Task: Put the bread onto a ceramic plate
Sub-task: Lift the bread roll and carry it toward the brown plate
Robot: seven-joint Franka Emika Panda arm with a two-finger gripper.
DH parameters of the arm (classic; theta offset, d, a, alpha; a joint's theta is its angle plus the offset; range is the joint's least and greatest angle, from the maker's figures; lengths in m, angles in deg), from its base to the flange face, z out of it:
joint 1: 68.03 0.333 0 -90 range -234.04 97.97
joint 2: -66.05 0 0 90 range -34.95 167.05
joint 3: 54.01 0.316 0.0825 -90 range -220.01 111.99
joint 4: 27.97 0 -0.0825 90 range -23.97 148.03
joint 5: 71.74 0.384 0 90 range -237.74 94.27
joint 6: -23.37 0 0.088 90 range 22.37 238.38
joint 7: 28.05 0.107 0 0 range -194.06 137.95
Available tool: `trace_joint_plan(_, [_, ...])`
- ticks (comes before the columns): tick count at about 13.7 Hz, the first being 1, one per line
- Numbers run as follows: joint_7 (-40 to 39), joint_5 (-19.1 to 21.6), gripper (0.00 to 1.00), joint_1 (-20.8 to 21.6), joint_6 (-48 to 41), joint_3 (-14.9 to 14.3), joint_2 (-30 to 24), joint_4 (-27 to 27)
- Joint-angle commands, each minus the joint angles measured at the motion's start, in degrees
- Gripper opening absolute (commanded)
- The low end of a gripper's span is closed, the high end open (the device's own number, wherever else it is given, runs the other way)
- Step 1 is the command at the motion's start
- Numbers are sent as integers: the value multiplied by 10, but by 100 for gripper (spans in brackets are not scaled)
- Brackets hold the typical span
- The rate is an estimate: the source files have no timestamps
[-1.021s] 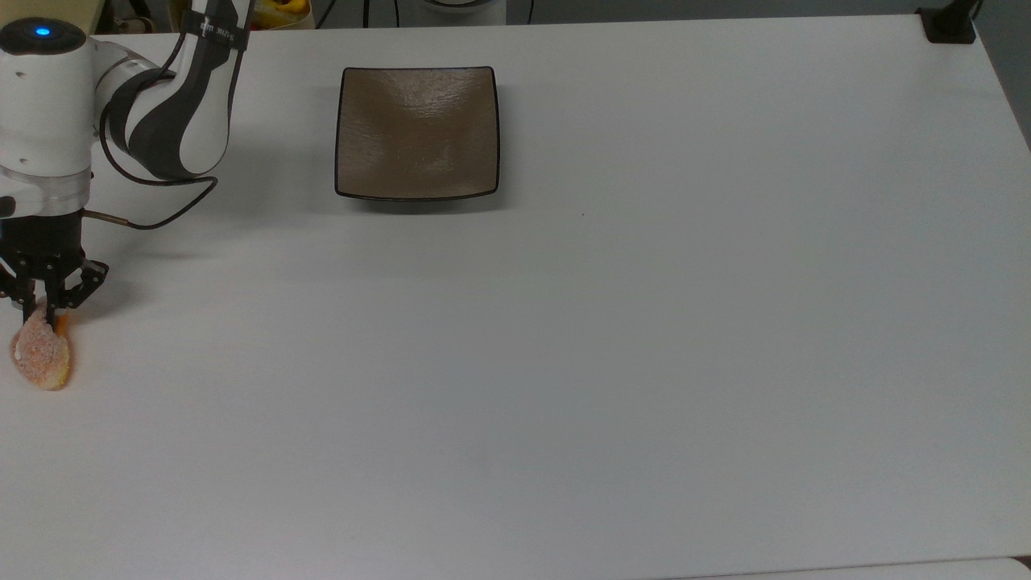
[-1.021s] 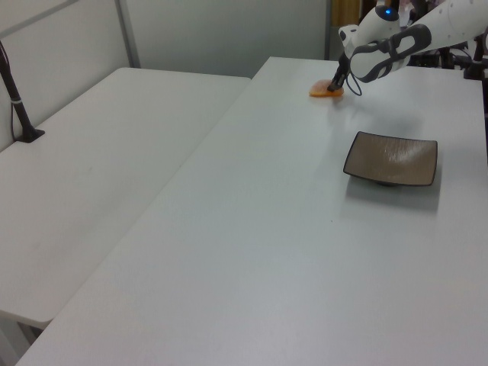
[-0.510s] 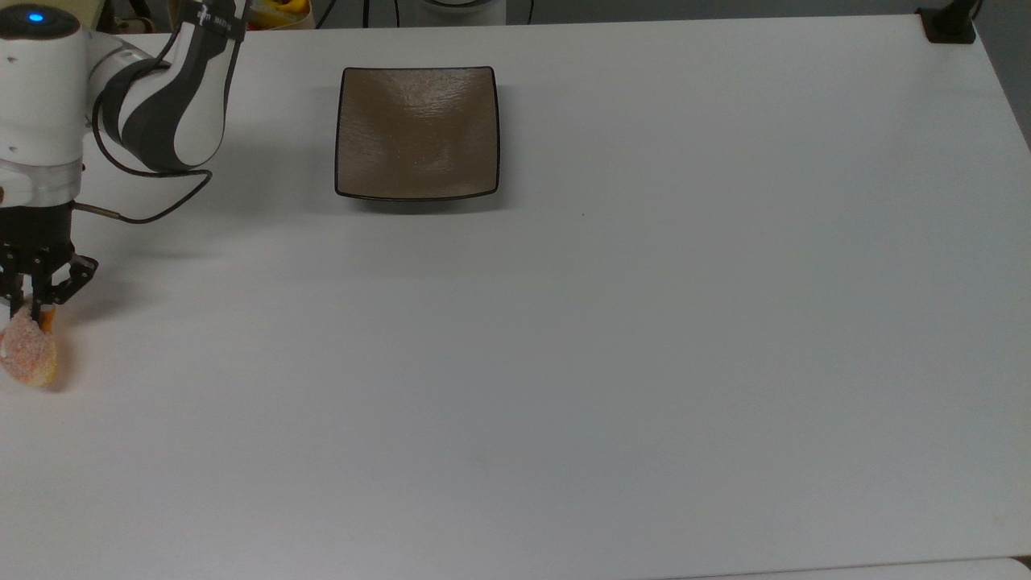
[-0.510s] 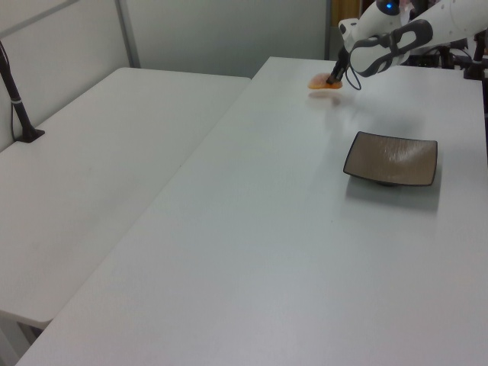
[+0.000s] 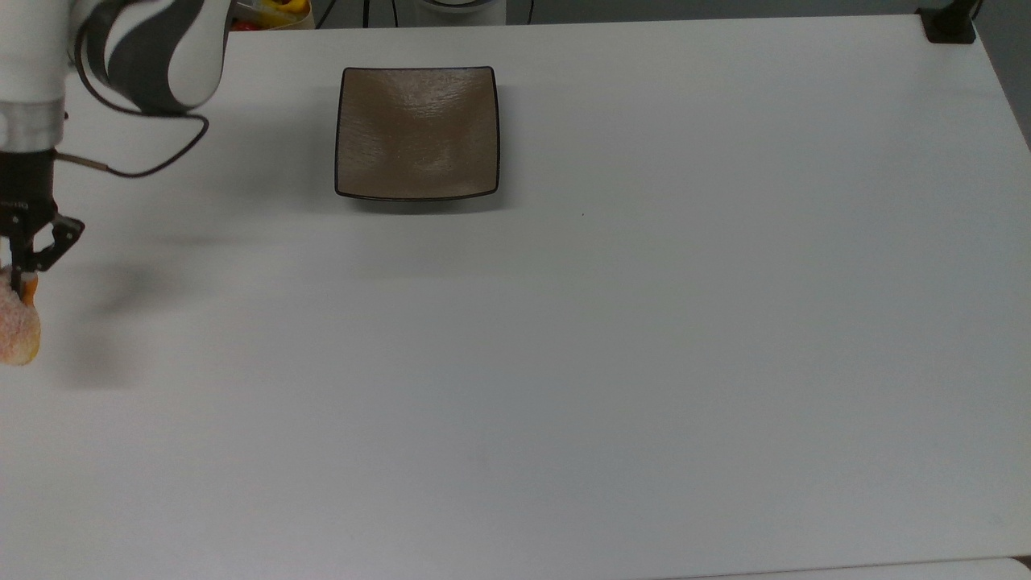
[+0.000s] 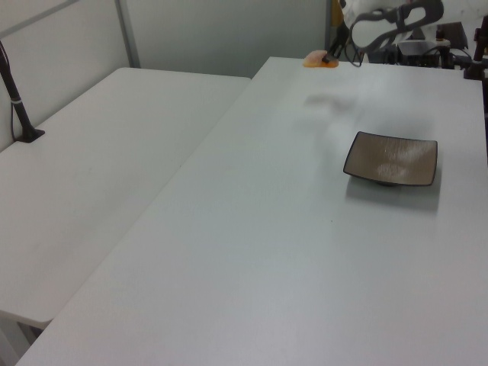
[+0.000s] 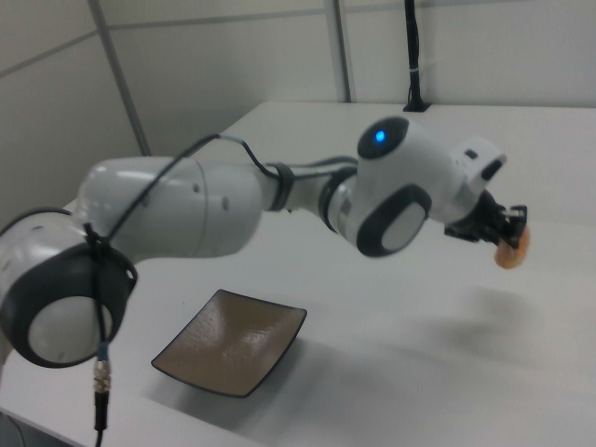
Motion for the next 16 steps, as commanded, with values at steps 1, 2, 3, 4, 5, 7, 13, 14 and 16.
trace_joint_plan(1, [4, 14, 19, 21, -104, -2, -105, 58])
trace_joint_plan(2, [14, 14, 19, 29, -136, -2, -122, 61])
trace_joint_plan(3, [27, 14, 19, 34, -194, -2, -145, 62])
trace_joint_plan(4, [29, 13, 20, 38, -233, -2, -159, 62])
trace_joint_plan(5, [28, 13, 20, 46, -274, -2, -171, 61])
trace_joint_plan(7, [30, 12, 21, 50, -344, -2, -196, 62])
trace_joint_plan(13, [29, 11, 25, 74, -545, -3, -264, 66])
trace_joint_plan(14, [29, 11, 25, 80, -569, -3, -275, 69])
trace_joint_plan(16, [28, 11, 25, 92, -616, -2, -306, 96])
